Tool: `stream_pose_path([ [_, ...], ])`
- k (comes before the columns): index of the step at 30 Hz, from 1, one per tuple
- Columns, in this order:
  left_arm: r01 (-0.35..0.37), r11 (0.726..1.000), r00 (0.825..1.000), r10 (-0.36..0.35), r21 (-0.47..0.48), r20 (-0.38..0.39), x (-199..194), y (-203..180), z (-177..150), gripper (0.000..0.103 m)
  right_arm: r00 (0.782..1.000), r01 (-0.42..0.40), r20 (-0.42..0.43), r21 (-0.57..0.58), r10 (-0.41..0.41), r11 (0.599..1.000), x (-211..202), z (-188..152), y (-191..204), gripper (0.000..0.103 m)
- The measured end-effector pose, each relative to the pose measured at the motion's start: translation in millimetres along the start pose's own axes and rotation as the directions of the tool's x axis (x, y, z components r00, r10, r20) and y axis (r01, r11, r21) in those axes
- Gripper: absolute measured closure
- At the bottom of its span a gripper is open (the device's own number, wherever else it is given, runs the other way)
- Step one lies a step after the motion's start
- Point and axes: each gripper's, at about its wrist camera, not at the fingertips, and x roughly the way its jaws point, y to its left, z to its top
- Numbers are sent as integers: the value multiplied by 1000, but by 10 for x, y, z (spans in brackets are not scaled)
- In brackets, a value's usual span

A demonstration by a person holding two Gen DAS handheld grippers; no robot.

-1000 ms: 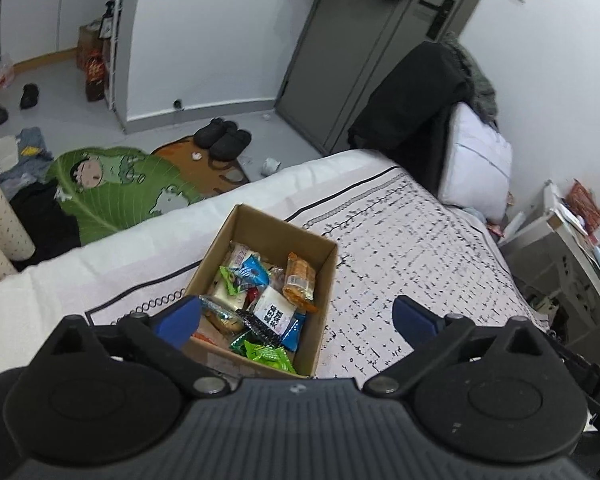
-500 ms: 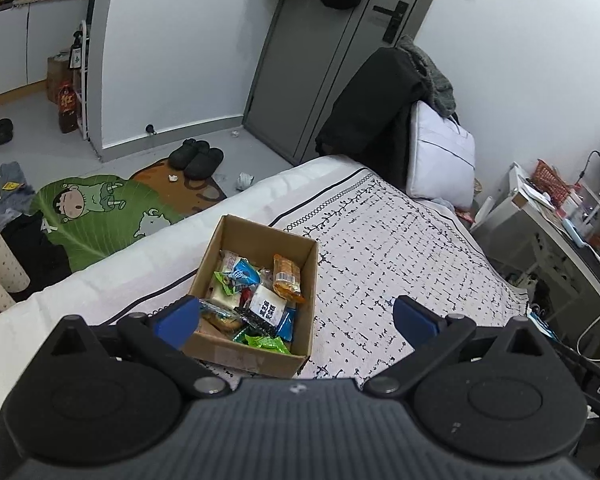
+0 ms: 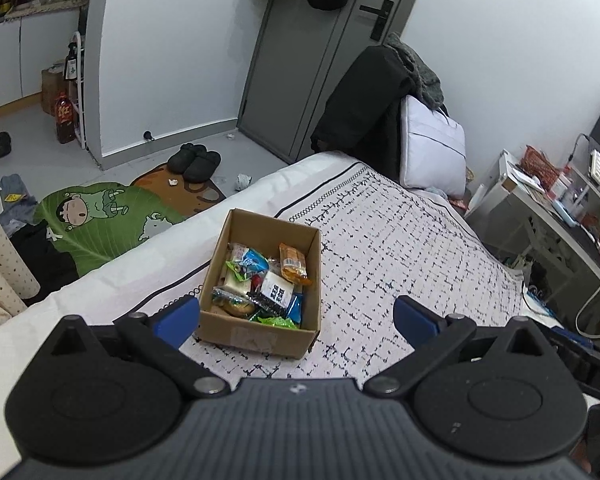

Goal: Organize snacks

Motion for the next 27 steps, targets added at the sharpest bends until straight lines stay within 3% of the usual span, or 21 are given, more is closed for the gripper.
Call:
stream_pose_path([
  [13,-12,996,1000,12,84,1,-200,-35,-218,0,999,-2,-34,-33,0,999,-176,-179,17,0],
  [27,-34,995,999,35,95,-5,-290,44,-351,0,998,-9,-65,-60,5,998,-221,-262,26,0],
])
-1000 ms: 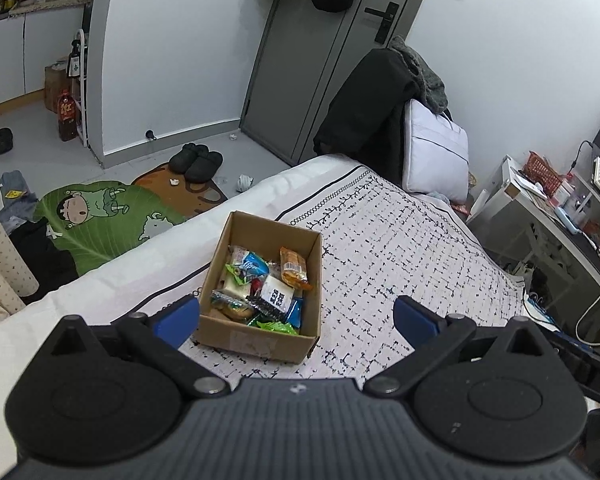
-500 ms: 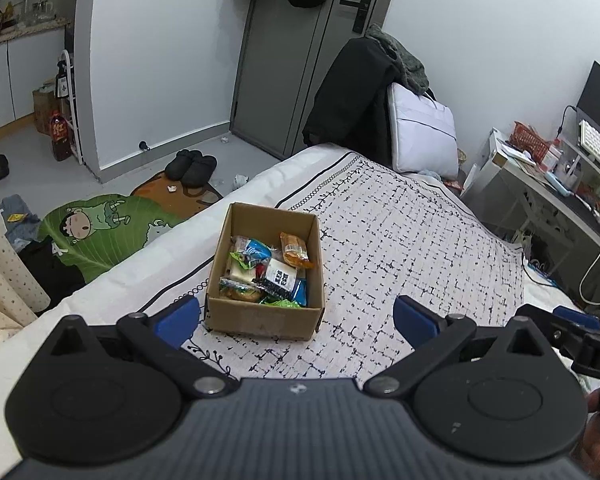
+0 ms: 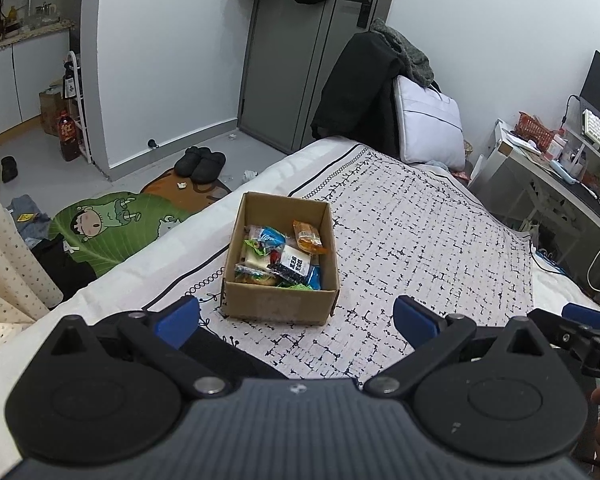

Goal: Organize snacks

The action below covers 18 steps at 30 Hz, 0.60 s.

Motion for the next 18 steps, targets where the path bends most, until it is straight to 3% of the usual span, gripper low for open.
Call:
stream_pose_path([
  [18,4,1000,1000,-4,9,3,-18,-7,-5,0,1000,2,-8,-6,-2,1000,4,9,21,0],
])
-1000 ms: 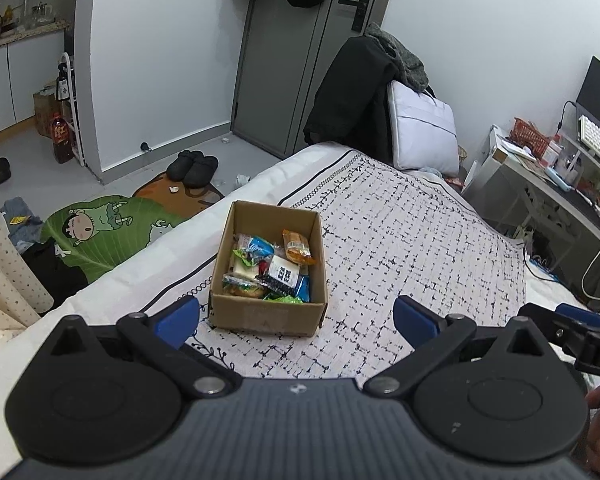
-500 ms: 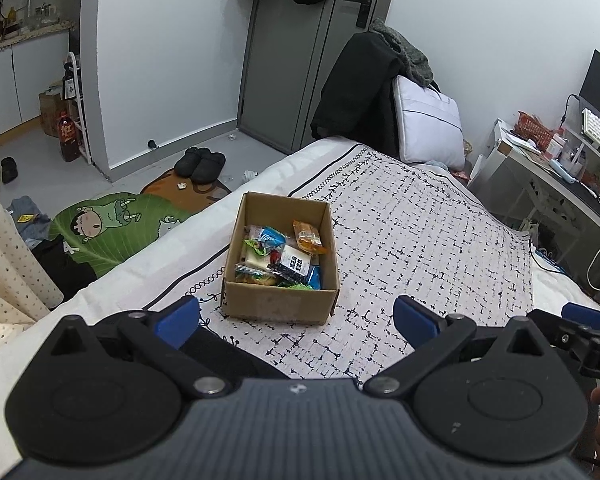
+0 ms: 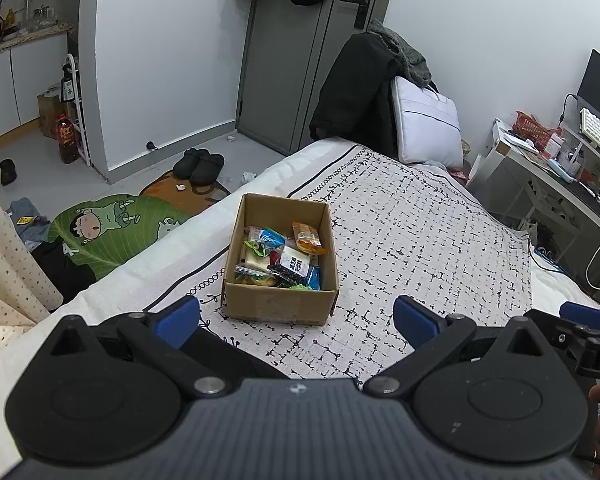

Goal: Organize snacks

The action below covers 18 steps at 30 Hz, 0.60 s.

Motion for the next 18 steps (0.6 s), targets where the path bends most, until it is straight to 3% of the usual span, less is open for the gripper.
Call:
stream_pose_path([
  [18,-1,1000,1000,1,-4,-2,6,1,11,0,1000,-1,-1,2,1,1000,10,-18,-1,0],
])
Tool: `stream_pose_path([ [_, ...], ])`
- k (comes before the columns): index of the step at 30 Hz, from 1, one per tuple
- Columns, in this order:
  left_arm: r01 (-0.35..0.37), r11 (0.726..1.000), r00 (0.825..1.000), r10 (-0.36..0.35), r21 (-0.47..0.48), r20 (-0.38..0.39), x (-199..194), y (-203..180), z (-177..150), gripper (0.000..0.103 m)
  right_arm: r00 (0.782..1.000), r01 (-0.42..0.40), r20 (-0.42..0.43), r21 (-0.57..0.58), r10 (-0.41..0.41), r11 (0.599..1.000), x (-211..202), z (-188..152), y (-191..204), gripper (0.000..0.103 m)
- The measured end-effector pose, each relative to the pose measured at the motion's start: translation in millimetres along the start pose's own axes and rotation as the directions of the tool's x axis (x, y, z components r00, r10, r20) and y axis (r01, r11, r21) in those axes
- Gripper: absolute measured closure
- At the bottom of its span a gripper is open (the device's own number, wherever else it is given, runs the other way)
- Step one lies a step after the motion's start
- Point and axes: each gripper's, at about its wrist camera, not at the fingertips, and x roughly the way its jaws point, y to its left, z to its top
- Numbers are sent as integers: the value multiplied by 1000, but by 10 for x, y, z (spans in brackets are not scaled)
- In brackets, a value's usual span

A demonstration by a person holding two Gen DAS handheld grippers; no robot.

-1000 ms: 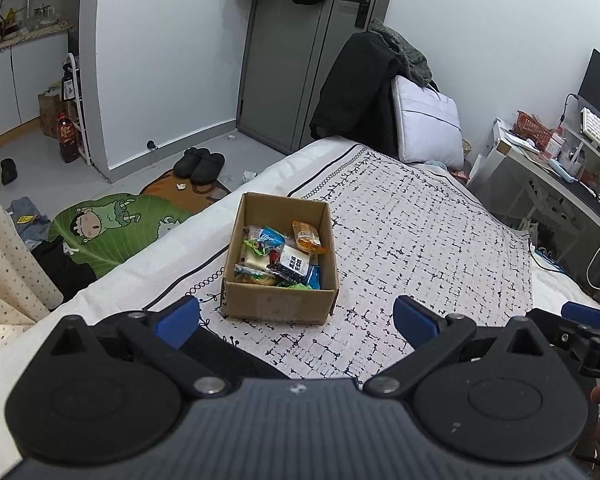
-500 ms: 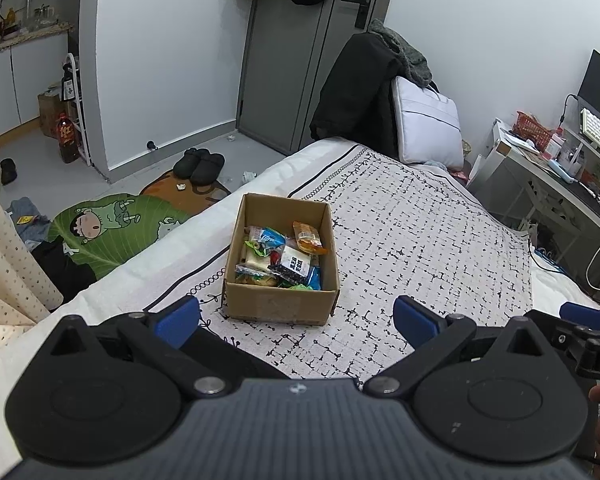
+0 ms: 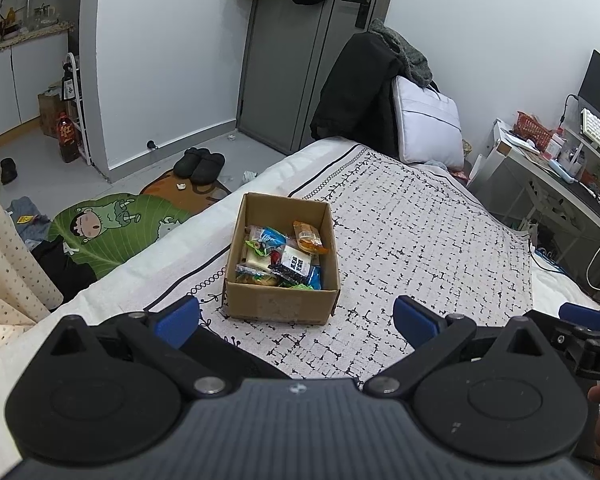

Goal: Organize snacks

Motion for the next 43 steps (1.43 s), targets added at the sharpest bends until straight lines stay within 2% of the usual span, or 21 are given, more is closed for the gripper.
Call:
stream_pose_path([
  [43,8,1000,1000,-8,-8,-2,-41,-12,-37,0,1000,1,-6,-7,-1,1000,28,-32,65,0],
])
